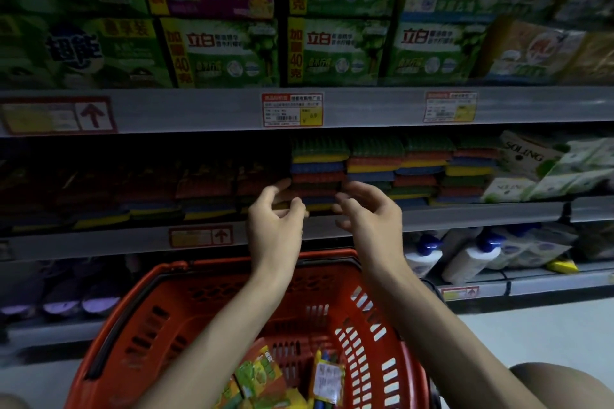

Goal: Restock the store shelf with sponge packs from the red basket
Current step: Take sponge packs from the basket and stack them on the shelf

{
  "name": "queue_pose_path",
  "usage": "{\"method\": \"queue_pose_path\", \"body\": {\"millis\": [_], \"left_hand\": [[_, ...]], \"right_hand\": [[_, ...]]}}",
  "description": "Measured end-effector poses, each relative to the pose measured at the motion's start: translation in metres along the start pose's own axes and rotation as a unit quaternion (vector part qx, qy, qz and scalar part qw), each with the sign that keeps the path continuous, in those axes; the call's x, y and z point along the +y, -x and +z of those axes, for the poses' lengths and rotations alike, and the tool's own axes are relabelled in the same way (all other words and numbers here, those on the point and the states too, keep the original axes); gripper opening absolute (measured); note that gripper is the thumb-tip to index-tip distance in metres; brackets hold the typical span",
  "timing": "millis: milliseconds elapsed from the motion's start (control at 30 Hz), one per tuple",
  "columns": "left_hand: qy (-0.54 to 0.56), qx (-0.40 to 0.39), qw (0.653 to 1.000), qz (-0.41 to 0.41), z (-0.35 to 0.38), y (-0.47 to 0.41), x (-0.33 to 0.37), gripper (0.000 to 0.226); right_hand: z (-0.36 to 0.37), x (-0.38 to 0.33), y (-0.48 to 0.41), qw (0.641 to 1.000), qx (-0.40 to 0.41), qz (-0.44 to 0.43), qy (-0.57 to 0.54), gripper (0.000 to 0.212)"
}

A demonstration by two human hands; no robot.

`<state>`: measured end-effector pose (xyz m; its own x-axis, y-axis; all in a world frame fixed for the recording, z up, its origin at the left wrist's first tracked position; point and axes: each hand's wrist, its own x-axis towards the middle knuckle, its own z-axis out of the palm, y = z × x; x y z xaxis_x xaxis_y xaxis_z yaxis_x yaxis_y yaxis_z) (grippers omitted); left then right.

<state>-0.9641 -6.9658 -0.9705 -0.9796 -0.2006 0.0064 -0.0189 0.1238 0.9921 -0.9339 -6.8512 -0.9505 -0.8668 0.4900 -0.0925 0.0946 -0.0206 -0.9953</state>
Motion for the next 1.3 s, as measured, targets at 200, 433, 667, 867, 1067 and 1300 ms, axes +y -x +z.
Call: {"method": "queue_pose_path", "body": {"millis": [200,433,667,867,1067,1300], "left_hand": [[0.008,-0.028,1.0,-0.005,0.004,0.0,-0.001,0.039],[0.016,-0.018,1.0,0.006,0.003,-0.003,-0.001,0.035],[0.065,0.026,0.997,-0.028,0.005,-0.003,0.003,0.022],[0.098,0.017,0.993,-0.059,0.006,-0.012,-0.004,0.014],[0.132,0.006,0.987,-0.087,0.01,-0.013,-0.001,0.017],[0.152,0.001,0.983,-0.101,0.011,-0.018,0.001,0.006]], "right_hand": [[0.005,-0.001,-0.001,0.998,-0.009,0.043,-0.038,0.025],[0.005,-0.003,-0.003,0.998,0.005,0.048,-0.038,0.019],[0.007,-0.005,-0.016,0.986,0.031,0.114,-0.12,0.02],[0.017,-0.002,-0.023,0.969,0.035,0.157,-0.186,0.058],[0.023,0.003,-0.028,0.962,0.045,0.174,-0.204,0.056],[0.018,0.0,-0.025,0.963,0.029,0.173,-0.205,0.011]]}}
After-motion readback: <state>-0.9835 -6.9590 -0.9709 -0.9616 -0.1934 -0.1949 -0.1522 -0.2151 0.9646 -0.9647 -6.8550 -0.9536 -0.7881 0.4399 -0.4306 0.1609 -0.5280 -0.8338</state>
